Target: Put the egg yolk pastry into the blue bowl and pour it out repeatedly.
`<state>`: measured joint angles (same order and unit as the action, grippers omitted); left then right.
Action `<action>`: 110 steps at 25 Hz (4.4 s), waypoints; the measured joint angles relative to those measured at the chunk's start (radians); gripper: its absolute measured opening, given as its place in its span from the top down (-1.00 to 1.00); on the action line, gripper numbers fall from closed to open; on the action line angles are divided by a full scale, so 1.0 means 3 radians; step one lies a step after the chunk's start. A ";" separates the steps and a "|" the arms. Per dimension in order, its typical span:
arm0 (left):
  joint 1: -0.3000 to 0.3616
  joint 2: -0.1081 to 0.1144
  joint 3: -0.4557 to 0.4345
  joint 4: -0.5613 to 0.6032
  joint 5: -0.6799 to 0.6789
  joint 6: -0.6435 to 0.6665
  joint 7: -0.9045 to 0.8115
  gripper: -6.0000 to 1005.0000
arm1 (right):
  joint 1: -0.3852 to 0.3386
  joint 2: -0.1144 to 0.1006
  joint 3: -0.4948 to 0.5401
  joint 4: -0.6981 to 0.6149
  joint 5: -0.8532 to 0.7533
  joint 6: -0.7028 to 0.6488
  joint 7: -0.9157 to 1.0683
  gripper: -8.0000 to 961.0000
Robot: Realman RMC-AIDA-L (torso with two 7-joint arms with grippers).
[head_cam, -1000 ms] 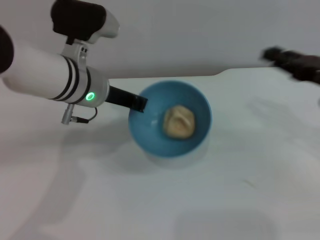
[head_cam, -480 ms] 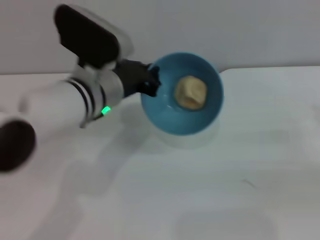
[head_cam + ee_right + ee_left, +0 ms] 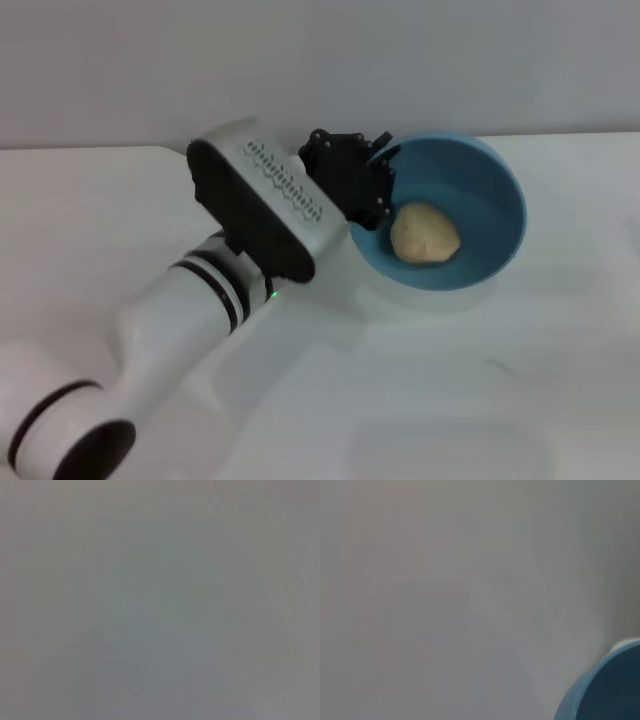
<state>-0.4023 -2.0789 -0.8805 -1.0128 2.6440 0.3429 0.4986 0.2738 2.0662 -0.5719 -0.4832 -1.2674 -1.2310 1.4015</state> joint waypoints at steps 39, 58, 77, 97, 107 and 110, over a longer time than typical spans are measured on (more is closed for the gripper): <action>-0.0521 0.0003 0.0692 0.0909 -0.1145 0.2032 0.1014 0.95 | 0.0203 0.0000 0.0080 0.0189 -0.0006 0.0031 0.0000 0.20; -0.0818 0.0044 -0.2012 0.0657 -0.1827 -0.1809 0.0809 0.95 | 0.0594 -0.0092 -0.0499 0.0155 -0.0608 0.0248 -0.0073 0.16; -0.1052 0.0148 -0.3565 0.0713 -0.0226 -0.4437 -0.0562 0.95 | 0.1559 -0.0011 -0.1237 -0.0476 -0.3333 0.0240 0.1618 0.11; -0.0946 0.0099 -0.3572 0.0300 0.0181 -0.4733 -0.0976 0.95 | 0.1762 0.0041 -0.2561 -0.0470 -0.2698 0.0251 0.1887 0.05; -0.0959 0.0103 -0.3556 0.0233 0.0185 -0.4717 -0.0992 0.95 | 0.1797 0.0056 -0.3451 -0.0304 -0.2179 0.0755 0.1912 0.05; -0.0961 0.0103 -0.3549 0.0218 0.0186 -0.4709 -0.0985 0.95 | 0.1790 0.0069 -0.3638 -0.0268 -0.2047 0.0960 0.1920 0.05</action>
<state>-0.6907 -2.0479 -1.9452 -0.9475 2.6998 -1.0698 0.2030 0.8108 2.0869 -1.6631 -0.5638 -1.8814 -0.9430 1.9776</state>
